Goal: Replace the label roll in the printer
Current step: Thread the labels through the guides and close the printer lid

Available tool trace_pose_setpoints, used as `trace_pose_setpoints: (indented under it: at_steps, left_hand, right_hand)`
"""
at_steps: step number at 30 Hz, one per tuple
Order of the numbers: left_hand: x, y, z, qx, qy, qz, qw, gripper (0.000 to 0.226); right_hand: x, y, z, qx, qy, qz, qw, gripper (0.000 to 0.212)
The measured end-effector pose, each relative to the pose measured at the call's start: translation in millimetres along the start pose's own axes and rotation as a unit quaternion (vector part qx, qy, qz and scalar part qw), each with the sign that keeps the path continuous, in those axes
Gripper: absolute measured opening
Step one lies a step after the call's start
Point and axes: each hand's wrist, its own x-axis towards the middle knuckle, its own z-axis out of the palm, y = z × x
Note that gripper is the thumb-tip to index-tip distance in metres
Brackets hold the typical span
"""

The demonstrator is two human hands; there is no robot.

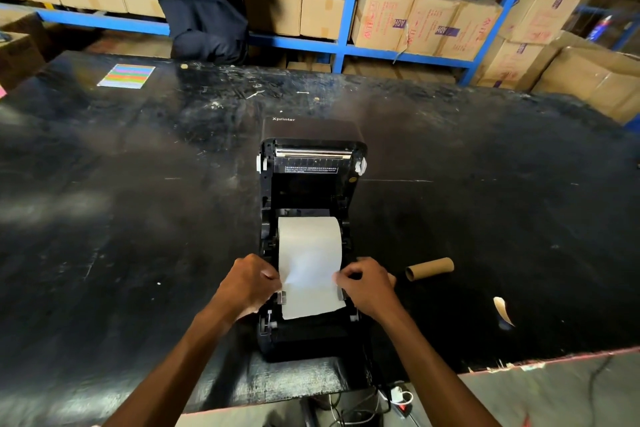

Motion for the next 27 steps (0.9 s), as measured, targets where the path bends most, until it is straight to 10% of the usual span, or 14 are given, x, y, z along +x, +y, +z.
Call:
trace_pose_setpoints:
  at_steps: [27]
  left_hand:
    - [-3,-8,7,0.031,0.043,0.049,0.997,0.017]
  right_hand:
    - [-30,36,7,-0.006,0.0,-0.18,0.984,0.009]
